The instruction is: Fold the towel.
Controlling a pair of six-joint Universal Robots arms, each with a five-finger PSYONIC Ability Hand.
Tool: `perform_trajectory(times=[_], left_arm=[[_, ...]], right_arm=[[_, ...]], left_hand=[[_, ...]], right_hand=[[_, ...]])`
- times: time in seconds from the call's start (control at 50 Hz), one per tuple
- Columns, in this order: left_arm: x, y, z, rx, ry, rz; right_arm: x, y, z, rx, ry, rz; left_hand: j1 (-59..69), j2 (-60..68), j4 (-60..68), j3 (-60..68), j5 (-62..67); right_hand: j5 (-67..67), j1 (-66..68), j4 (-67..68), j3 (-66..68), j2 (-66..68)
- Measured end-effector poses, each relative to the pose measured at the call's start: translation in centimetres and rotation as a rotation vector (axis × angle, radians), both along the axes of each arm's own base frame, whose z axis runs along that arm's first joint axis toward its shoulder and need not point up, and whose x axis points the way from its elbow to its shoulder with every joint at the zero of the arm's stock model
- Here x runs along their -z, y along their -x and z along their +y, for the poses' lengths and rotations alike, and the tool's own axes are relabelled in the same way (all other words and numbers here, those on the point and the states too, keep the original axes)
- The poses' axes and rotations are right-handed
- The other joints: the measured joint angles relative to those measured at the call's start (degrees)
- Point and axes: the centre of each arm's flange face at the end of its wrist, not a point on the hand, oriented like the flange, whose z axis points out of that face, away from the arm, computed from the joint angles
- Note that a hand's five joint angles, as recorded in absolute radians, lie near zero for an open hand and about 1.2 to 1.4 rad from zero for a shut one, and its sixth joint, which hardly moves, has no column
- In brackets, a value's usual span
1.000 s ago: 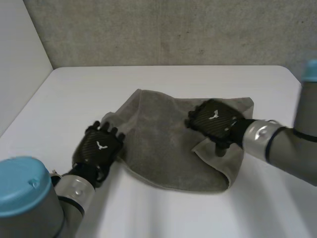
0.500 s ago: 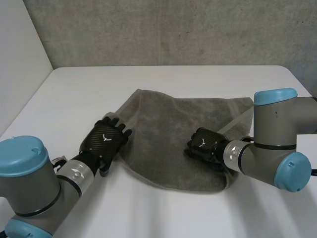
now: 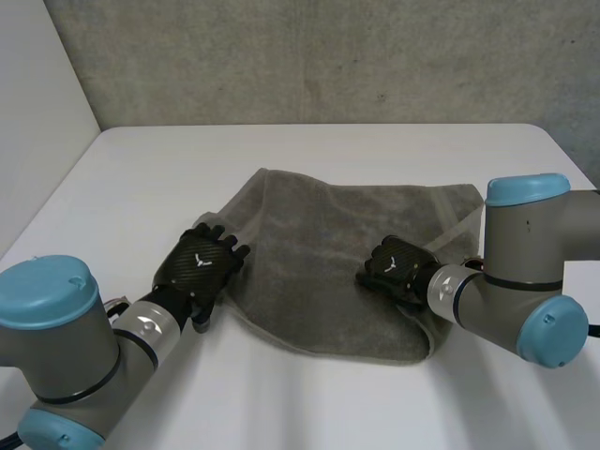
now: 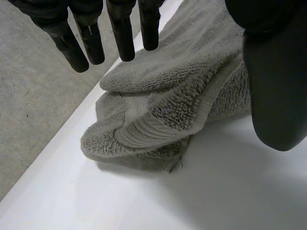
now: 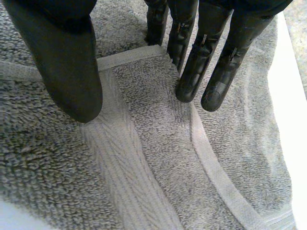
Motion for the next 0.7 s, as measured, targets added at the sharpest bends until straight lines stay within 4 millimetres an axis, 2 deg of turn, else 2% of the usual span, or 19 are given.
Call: perform_trajectory(times=[0.18,0.44,0.7], left_arm=[[-0.1,0.0,-0.1,-0.008,-0.012,0.023],[0.0,-0.1,-0.1,-0.025,-0.011,0.018],[0.0,-0.2,-0.1,-0.028,-0.012,0.017]], right_arm=[[-0.2,0.3,0.3,0.014,-0.012,-0.013],[-2.7,0.8,-0.1,0.094,-0.017,-0.127],[-1.9,2.0,-0.5,0.134,-0.041,-0.130]], left_hand=[[0.33,0.09,0.00,0.25,0.23],[0.33,0.09,0.00,0.25,0.21],[0.33,0.09,0.00,0.25,0.22]], right_hand=[[0.27,0.00,-0.02,-0.01,-0.01],[-0.67,0.31,-0.32,-0.94,-0.66],[-2.10,-0.44,-1.45,-2.06,-1.31]])
